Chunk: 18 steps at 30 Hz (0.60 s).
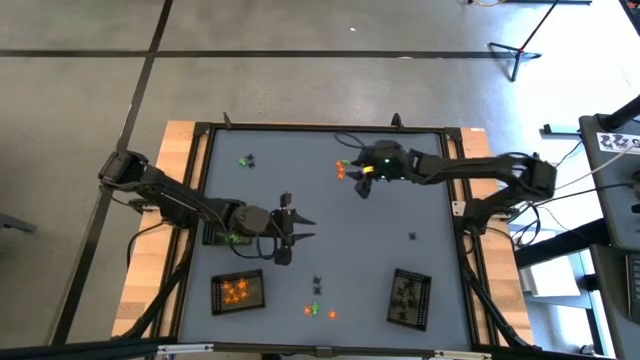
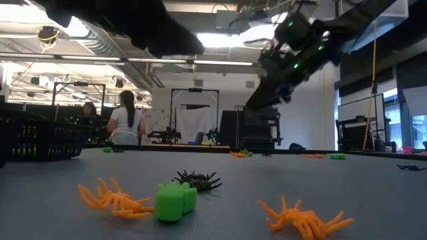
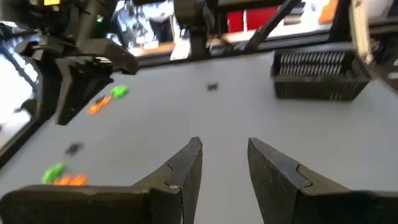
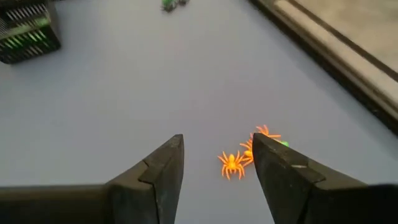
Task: Sort Halloween decoration
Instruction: Put the orange spider toy into the bottom left black bin
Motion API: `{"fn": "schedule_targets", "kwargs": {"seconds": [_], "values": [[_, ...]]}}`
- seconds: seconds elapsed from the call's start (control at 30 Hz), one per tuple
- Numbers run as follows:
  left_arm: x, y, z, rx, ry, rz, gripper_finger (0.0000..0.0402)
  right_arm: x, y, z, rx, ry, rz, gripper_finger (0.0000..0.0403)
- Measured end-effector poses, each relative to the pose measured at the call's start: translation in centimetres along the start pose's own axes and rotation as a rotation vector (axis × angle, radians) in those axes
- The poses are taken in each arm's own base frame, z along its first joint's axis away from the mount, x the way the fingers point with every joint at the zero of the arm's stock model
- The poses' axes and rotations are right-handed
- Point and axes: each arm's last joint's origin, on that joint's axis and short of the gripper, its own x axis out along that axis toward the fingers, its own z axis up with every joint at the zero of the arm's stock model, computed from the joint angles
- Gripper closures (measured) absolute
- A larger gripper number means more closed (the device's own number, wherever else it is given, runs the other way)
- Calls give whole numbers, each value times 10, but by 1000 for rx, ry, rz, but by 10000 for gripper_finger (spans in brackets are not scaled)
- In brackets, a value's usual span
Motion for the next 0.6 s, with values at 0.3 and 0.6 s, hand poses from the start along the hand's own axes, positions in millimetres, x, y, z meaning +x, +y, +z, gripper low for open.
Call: {"fn": "schedule_targets", "kwargs": {"seconds": [0.3,0.6], "values": [[-6,48,-3,-65,129,89,280,57,-1,7,-31,126,-16,213],[-5,73,-8,-146,168,80,281,91,-7,6,-47,262,-120,213]]}}
